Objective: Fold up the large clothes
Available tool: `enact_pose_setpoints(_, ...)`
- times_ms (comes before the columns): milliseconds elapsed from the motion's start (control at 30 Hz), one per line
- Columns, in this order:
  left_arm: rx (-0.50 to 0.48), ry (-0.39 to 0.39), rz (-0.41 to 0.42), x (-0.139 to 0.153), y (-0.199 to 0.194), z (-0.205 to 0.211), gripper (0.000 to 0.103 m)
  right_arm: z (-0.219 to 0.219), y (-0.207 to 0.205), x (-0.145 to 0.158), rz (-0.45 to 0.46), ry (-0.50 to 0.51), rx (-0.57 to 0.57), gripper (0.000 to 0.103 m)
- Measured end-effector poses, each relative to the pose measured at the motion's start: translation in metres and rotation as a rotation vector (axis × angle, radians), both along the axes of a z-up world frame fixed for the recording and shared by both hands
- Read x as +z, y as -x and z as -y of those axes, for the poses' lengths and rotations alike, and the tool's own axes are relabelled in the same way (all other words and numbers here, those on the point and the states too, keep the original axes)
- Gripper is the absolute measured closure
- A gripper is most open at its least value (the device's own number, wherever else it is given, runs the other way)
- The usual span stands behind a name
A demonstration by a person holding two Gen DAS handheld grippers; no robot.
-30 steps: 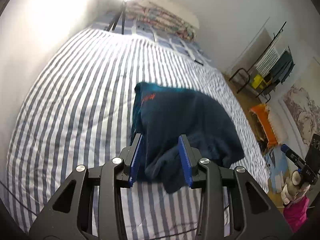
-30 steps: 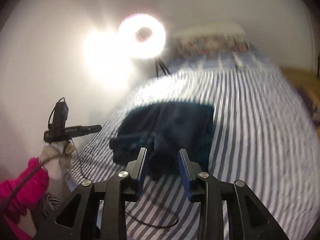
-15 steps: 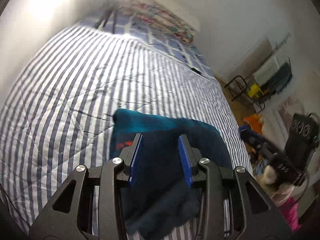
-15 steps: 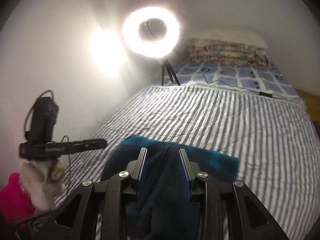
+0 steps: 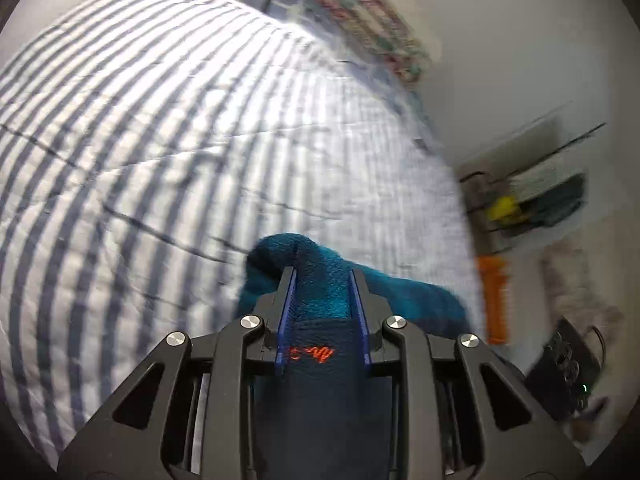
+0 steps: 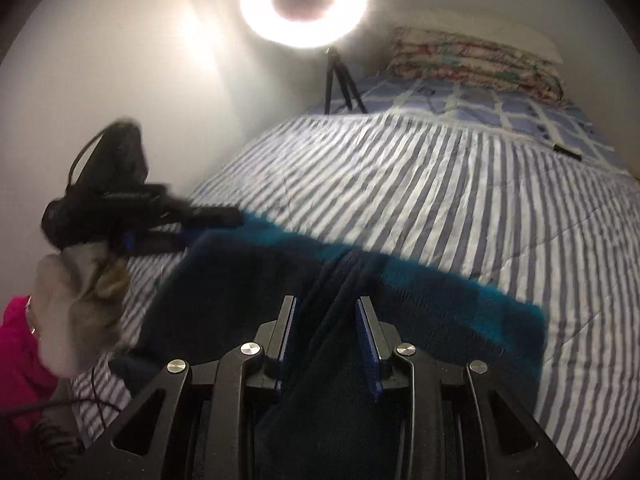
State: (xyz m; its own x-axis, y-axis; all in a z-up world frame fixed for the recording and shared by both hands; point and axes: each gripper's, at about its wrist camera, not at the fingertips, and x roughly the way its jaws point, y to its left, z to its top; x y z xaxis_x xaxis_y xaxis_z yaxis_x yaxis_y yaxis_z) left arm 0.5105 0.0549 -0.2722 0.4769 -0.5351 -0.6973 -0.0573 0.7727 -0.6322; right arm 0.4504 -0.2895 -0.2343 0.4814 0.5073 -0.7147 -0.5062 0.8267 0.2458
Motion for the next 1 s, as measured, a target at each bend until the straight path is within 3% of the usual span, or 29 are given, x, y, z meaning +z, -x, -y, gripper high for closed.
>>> enact_pose_setpoints(100, -0.019, -0.130, 0.014, -0.014, 0.000, 0.007, 0.072, -0.004, 0.002, -0.039, -0.040, 0.061, 0.006, 0.077)
enact_pose_setpoints(200, -0.009, -0.161, 0.036, 0.003, 0.005, 0.004, 0.070, -0.001, 0.004, -0.028, -0.040, 0.038, -0.008, 0.078)
enact_pose_setpoints(300, -0.017, -0.247, 0.104, 0.036, 0.017, -0.003, 0.070, 0.009, 0.017, -0.007, -0.035, 0.009, -0.010, 0.078)
enact_pose_setpoints(433, -0.097, -0.209, 0.170, 0.066, 0.053, -0.003, 0.070, 0.029, 0.052, 0.014, -0.019, -0.044, 0.019, 0.075)
enact_pose_setpoints(500, -0.164, -0.234, 0.198, 0.073, 0.076, 0.012, 0.070, 0.035, 0.065, 0.014, -0.021, -0.052, 0.024, 0.075)
enact_pose_setpoints(633, -0.234, -0.261, 0.160, 0.056, 0.099, 0.031, 0.070, 0.051, 0.086, 0.005, -0.043, -0.059, -0.003, 0.075)
enact_pose_setpoints(733, -0.263, -0.306, 0.060, 0.014, 0.109, 0.035, 0.070, 0.062, 0.090, -0.012, -0.090, -0.051, -0.034, 0.075)
enact_pose_setpoints(867, -0.324, -0.420, 0.180, 0.001, 0.134, 0.046, 0.070, 0.069, 0.102, -0.048, -0.131, -0.010, -0.016, 0.076)
enact_pose_setpoints(1000, -0.290, -0.363, 0.132, 0.009, 0.137, 0.039, 0.070, 0.071, 0.107, -0.045, -0.125, -0.013, -0.040, 0.076)
